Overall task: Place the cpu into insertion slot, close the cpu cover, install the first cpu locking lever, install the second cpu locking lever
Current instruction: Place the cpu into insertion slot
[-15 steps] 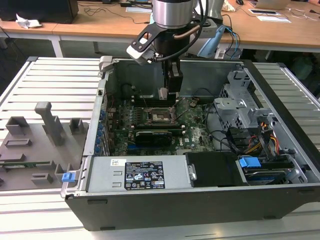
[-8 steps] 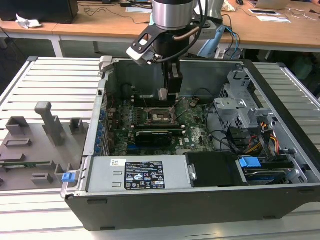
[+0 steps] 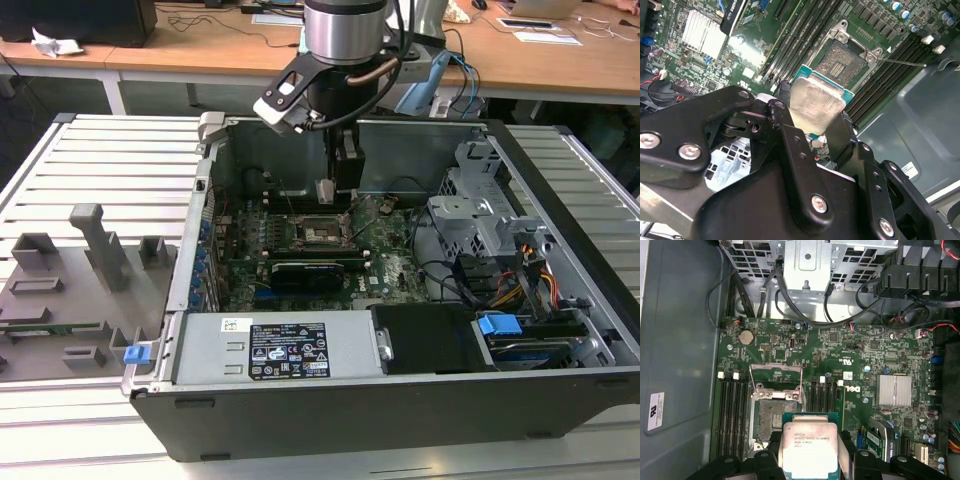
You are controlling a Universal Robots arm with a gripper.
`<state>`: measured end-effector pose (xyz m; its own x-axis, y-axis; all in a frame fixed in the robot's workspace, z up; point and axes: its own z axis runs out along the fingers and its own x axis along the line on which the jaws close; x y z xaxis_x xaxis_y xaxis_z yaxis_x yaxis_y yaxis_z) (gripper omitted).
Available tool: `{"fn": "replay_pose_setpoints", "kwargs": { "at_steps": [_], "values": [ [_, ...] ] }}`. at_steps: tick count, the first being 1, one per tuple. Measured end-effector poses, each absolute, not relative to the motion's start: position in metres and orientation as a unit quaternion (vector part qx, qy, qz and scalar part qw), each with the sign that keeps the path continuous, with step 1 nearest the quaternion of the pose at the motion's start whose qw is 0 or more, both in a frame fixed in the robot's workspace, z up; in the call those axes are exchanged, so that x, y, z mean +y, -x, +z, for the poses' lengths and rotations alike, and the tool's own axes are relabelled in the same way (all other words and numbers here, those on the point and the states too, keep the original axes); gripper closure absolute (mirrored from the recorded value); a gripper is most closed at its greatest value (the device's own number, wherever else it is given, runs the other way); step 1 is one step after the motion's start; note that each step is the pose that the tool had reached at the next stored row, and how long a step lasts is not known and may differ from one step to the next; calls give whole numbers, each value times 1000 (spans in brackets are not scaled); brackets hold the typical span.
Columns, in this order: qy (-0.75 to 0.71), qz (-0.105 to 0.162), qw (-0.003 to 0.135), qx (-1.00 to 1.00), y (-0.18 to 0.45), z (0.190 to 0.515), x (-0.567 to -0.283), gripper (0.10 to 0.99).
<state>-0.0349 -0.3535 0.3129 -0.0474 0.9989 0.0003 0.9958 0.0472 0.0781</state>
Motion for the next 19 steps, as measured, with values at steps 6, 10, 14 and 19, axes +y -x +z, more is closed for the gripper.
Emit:
{"fn": "replay_pose_setpoints", "kwargs": {
  "at_steps": [6,10,14,19],
  "values": [
    [-690,28,26,723,35,306,-354,561],
    [-690,28,26,723,35,299,-353,561],
    [-690,28,26,723,35,293,-353,561],
    [-690,28,26,723,35,287,-353,561]
  ]
}}
